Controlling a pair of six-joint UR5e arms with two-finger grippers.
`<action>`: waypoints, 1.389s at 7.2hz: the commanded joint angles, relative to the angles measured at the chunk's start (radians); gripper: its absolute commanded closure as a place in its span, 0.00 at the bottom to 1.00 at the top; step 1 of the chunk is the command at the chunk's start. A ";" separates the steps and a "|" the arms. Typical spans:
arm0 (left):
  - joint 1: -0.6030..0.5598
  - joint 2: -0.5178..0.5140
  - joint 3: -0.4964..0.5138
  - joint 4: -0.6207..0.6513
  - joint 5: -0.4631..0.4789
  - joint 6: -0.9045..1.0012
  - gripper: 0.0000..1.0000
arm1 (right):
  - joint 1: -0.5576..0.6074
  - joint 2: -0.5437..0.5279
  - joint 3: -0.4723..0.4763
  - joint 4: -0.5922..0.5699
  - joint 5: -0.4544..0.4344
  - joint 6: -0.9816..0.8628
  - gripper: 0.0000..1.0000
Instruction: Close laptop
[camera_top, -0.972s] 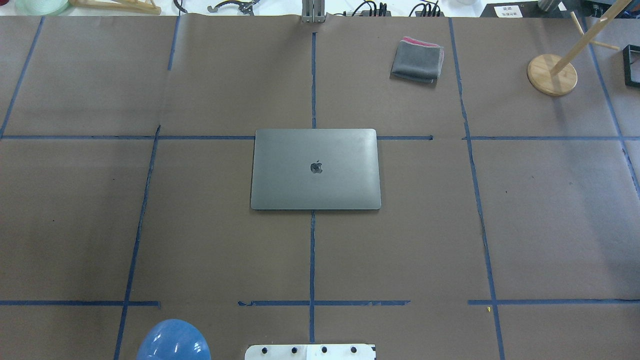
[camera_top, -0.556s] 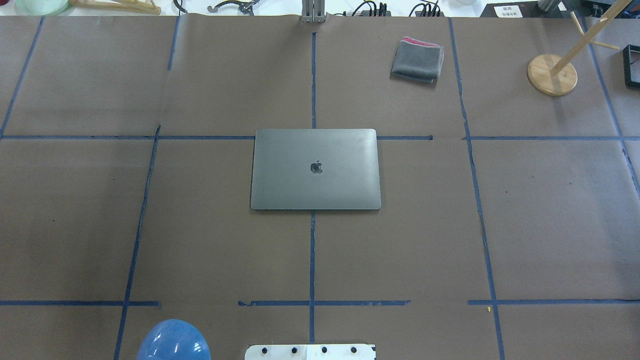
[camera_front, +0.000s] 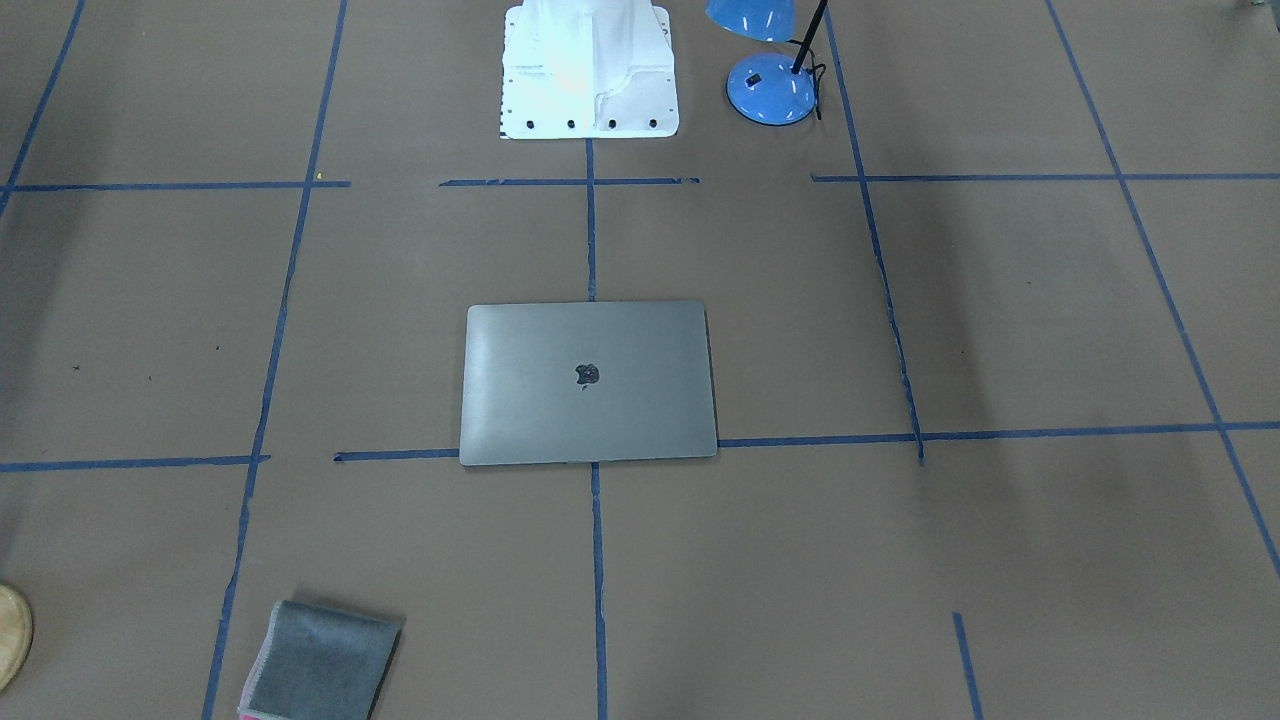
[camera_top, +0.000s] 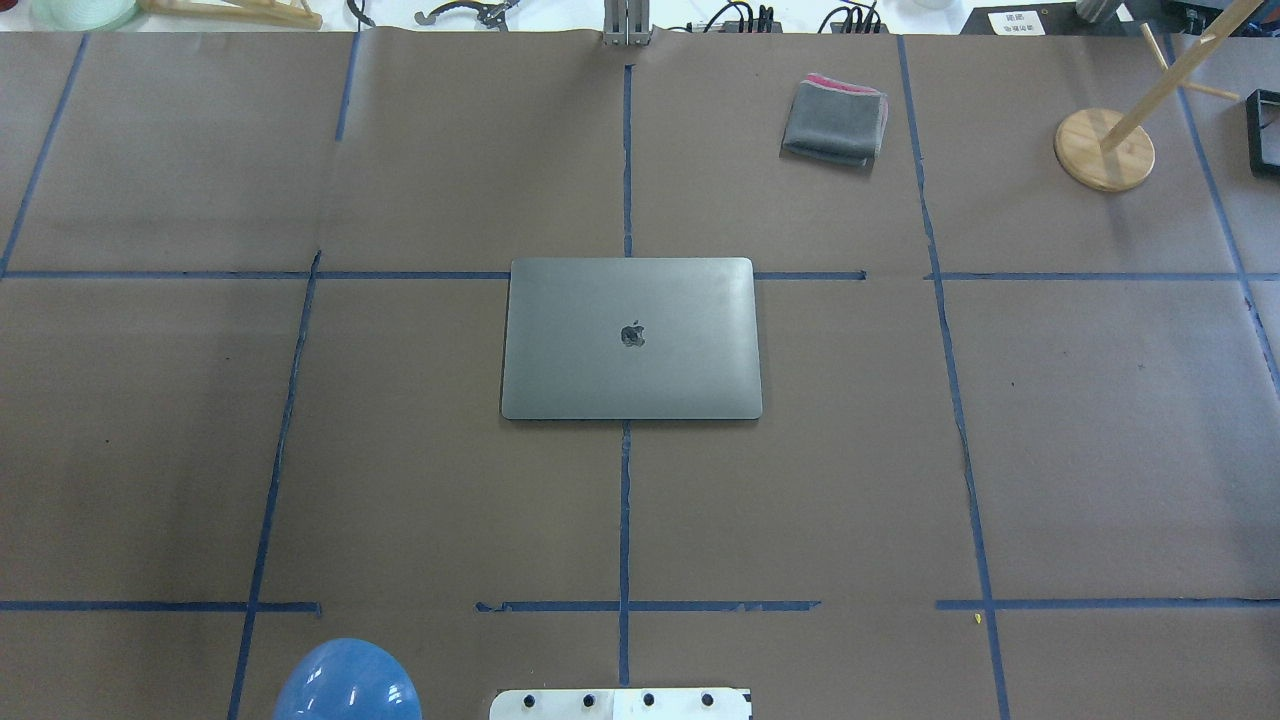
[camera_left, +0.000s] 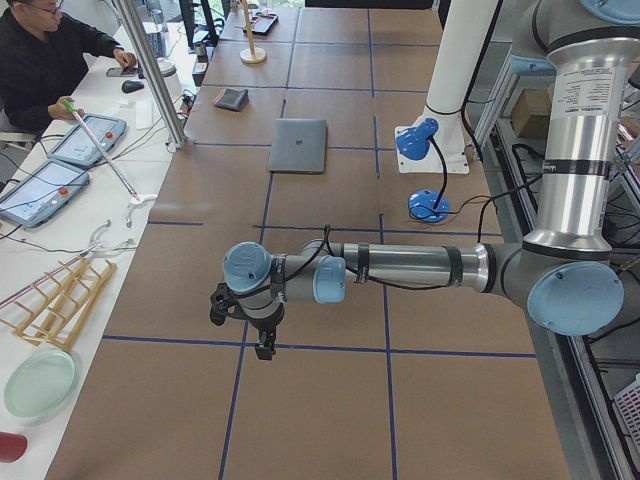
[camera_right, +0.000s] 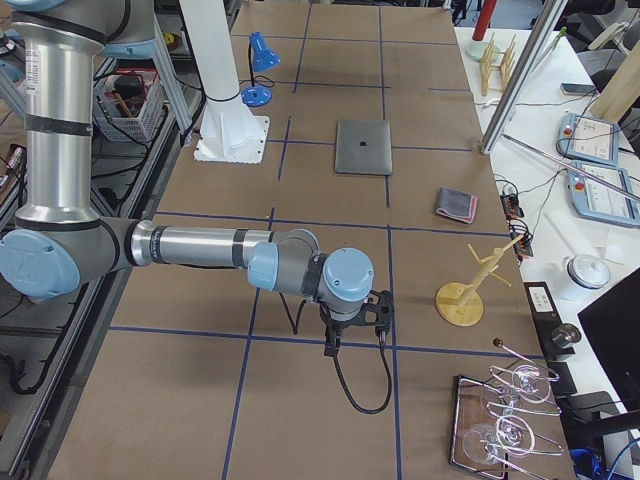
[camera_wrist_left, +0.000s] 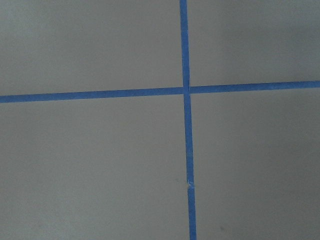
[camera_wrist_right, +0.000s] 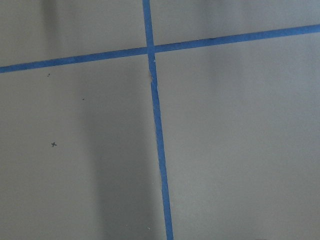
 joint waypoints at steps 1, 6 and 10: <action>-0.026 0.005 -0.018 -0.002 -0.020 0.000 0.00 | 0.000 0.001 0.003 0.000 0.000 0.005 0.01; -0.037 0.048 -0.071 0.001 -0.021 -0.002 0.00 | 0.005 0.010 0.003 0.000 0.000 0.006 0.01; -0.037 0.048 -0.070 0.001 -0.019 -0.002 0.00 | 0.009 0.011 0.006 0.000 0.002 0.008 0.01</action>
